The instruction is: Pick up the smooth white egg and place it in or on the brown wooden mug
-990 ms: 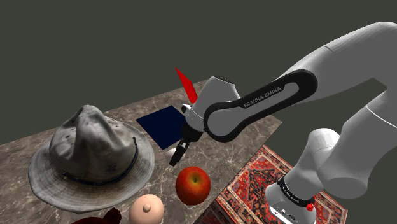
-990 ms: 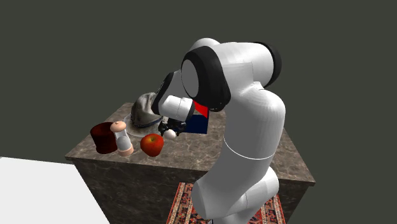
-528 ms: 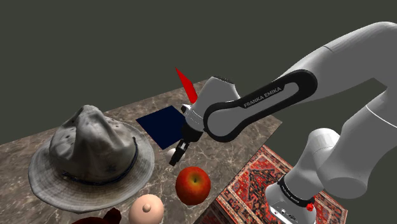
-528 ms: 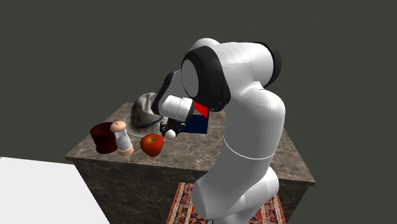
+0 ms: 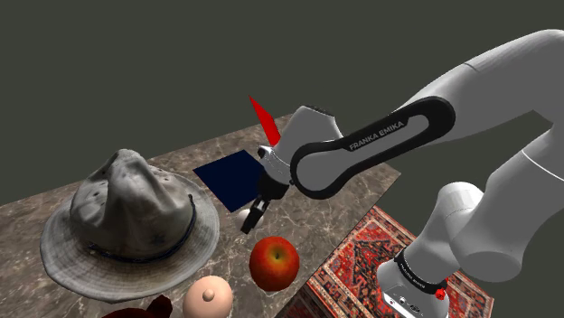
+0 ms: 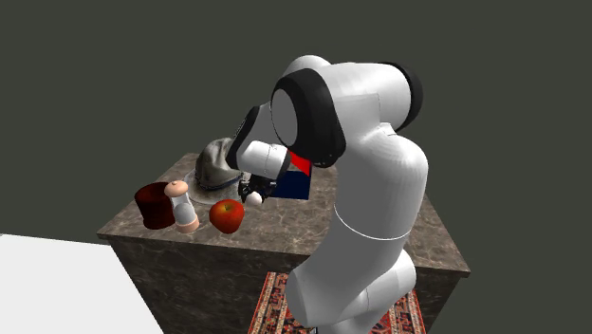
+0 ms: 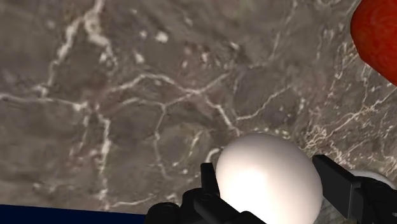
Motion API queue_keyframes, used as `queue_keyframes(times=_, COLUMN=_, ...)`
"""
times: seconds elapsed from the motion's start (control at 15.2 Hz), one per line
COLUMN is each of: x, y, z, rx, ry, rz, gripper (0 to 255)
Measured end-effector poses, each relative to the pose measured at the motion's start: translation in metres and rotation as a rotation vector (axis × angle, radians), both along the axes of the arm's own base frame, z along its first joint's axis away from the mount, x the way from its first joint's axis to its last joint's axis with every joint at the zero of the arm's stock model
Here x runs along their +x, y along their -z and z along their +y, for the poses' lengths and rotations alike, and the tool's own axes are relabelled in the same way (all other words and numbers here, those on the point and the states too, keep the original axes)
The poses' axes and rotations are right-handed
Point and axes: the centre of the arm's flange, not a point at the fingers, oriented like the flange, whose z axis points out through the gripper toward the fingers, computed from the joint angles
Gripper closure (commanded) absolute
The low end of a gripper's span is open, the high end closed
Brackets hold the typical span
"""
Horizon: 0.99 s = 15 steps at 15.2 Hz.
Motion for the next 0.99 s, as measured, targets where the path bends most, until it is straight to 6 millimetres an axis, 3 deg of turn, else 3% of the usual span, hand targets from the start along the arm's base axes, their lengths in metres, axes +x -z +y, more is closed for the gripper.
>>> queue_keyframes(times=0.99, x=-0.001, y=-0.078, z=0.000, rx=0.000, ry=0.000, rz=0.000, gripper=255)
